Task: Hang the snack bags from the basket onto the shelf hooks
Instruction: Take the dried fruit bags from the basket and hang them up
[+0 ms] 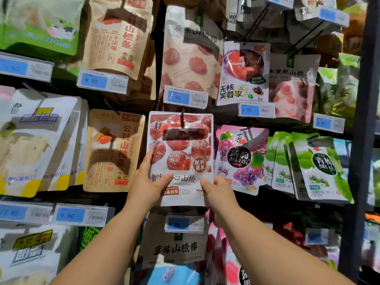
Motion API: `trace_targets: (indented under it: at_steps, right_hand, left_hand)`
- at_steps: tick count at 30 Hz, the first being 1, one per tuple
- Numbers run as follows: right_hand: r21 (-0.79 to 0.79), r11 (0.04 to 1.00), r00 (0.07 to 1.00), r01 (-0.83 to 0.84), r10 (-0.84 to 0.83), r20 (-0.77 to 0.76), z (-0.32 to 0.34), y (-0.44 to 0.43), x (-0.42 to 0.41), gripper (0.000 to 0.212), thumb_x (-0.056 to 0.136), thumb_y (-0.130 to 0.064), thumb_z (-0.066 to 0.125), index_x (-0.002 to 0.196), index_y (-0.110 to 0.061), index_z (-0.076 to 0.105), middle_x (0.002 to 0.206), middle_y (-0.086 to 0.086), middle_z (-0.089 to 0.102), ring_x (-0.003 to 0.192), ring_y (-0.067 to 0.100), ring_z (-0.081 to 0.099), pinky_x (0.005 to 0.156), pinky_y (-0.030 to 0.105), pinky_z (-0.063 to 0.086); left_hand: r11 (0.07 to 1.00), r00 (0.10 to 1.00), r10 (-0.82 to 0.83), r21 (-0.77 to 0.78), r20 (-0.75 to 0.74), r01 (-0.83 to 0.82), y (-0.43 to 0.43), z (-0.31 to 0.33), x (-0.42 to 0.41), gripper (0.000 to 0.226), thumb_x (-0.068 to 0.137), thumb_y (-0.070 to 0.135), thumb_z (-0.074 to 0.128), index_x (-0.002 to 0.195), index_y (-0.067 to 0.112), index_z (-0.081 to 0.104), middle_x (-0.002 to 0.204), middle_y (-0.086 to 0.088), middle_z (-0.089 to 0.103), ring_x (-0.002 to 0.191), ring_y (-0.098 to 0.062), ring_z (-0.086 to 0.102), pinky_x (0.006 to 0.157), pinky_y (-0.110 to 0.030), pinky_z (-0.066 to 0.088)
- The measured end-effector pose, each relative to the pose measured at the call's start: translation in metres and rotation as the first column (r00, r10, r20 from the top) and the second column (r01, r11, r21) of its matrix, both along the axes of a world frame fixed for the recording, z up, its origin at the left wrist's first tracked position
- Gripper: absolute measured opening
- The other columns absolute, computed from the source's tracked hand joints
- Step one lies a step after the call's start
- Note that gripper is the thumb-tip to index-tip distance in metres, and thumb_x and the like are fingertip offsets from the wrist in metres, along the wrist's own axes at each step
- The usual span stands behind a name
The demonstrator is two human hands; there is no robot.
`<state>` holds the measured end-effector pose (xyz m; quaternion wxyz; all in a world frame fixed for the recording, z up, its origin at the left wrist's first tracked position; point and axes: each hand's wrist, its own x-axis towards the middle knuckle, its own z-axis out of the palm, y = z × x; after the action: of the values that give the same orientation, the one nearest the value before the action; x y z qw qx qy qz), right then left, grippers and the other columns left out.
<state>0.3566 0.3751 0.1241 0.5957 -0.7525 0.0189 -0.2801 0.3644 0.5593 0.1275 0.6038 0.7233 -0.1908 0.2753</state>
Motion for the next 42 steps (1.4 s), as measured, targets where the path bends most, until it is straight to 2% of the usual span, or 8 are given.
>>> trace_targets:
  at_steps: [5, 8, 13, 20, 27, 31, 36, 42]
  right_hand:
    - [-0.052, 0.997, 0.997, 0.049, -0.052, -0.049, -0.003, -0.008, -0.008, 0.027, 0.092, -0.032, 0.061, 0.07, -0.016, 0.056, 0.068, 0.003, 0.061, 0.069, 0.023, 0.056, 0.071, 0.037, 0.048]
    - [-0.004, 0.999, 0.998, 0.034, -0.034, -0.054, -0.008, -0.018, -0.013, 0.019, 0.093, -0.03, 0.063, 0.081, -0.015, 0.063, 0.073, 0.001, 0.068, 0.069, 0.017, 0.063, 0.077, 0.045, 0.056]
    - [-0.027, 0.998, 0.998, 0.059, -0.059, -0.004, -0.015, -0.036, -0.045, 0.021, 0.096, -0.024, 0.061, 0.077, -0.015, 0.06, 0.077, 0.004, 0.067, 0.065, 0.016, 0.062, 0.064, 0.033, 0.049]
    - [-0.088, 0.982, 0.986, 0.167, -0.166, 0.019, -0.039, -0.082, -0.092, 0.022, 0.098, -0.023, 0.06, 0.077, -0.015, 0.057, 0.072, 0.004, 0.066, 0.061, 0.016, 0.063, 0.064, 0.033, 0.053]
    - [-0.099, 0.921, 0.926, 0.378, -0.378, 0.021, -0.074, -0.168, -0.146, 0.022, 0.091, -0.035, 0.065, 0.075, -0.021, 0.062, 0.066, -0.001, 0.066, 0.066, 0.016, 0.067, 0.069, 0.032, 0.054]
    - [-0.102, 0.855, 0.855, 0.508, -0.515, -0.063, -0.111, -0.225, -0.199, 0.022, 0.093, -0.031, 0.064, 0.073, -0.023, 0.06, 0.072, 0.001, 0.066, 0.072, 0.021, 0.066, 0.072, 0.035, 0.053]
    - [-0.339, 0.752, 0.683, 0.566, -0.658, -0.317, -0.174, -0.302, -0.281, 0.018, 0.094, -0.038, 0.061, 0.085, -0.022, 0.063, 0.081, -0.003, 0.071, 0.075, 0.018, 0.066, 0.074, 0.034, 0.05]
    - [-0.392, 0.836, 0.45, 0.384, -0.54, -0.711, -0.243, -0.359, -0.359, 0.021, 0.097, -0.035, 0.06, 0.105, -0.017, 0.063, 0.095, 0.001, 0.068, 0.077, 0.015, 0.06, 0.067, 0.027, 0.047]
  left_hand:
    - [0.988, 0.987, 0.149, 0.055, -0.056, -0.146, -0.003, -0.001, 0.0, 0.08, 0.091, 0.034, 0.068, 0.154, 0.039, 0.019, 0.158, -0.006, 0.025, 0.14, -0.027, 0.033, 0.105, -0.039, 0.037]
    - [0.962, 0.962, 0.27, 0.06, -0.048, -0.267, -0.008, -0.005, -0.005, 0.074, 0.088, 0.034, 0.07, 0.151, 0.03, 0.03, 0.153, -0.008, 0.023, 0.138, -0.028, 0.03, 0.107, -0.041, 0.033]
    - [0.913, 0.919, 0.39, 0.098, 0.062, -0.395, -0.034, -0.014, -0.024, 0.062, 0.086, 0.028, 0.072, 0.141, 0.02, 0.044, 0.146, -0.009, 0.028, 0.137, -0.028, 0.019, 0.111, -0.049, 0.025]
    - [0.947, 0.963, 0.1, 0.272, 0.252, -0.169, -0.124, -0.034, -0.053, 0.044, 0.084, 0.024, 0.074, 0.123, 0.012, 0.058, 0.119, -0.008, 0.058, 0.118, -0.031, 0.045, 0.099, -0.031, 0.023]
    - [0.928, 0.969, -0.214, 0.335, 0.12, 0.164, -0.233, -0.077, -0.085, 0.028, 0.084, 0.02, 0.069, 0.111, 0.013, 0.065, 0.105, -0.004, 0.065, 0.105, -0.027, 0.057, 0.095, -0.039, 0.041]
    - [0.819, 0.917, -0.398, 0.441, -0.023, 0.366, -0.297, -0.118, -0.109, 0.017, 0.087, 0.017, 0.068, 0.102, 0.013, 0.063, 0.091, 0.002, 0.058, 0.092, -0.024, 0.057, 0.081, -0.033, 0.04]
    - [0.606, 0.786, -0.565, 0.52, -0.251, 0.602, -0.362, -0.178, -0.147, 0.016, 0.09, 0.022, 0.066, 0.104, 0.013, 0.062, 0.09, 0.001, 0.06, 0.084, -0.018, 0.055, 0.078, -0.029, 0.042]
    - [0.304, 0.652, -0.675, 0.675, -0.345, 0.672, -0.41, -0.225, -0.184, 0.025, 0.095, 0.036, 0.061, 0.115, 0.022, 0.057, 0.1, 0.004, 0.055, 0.099, -0.018, 0.049, 0.085, -0.03, 0.043]
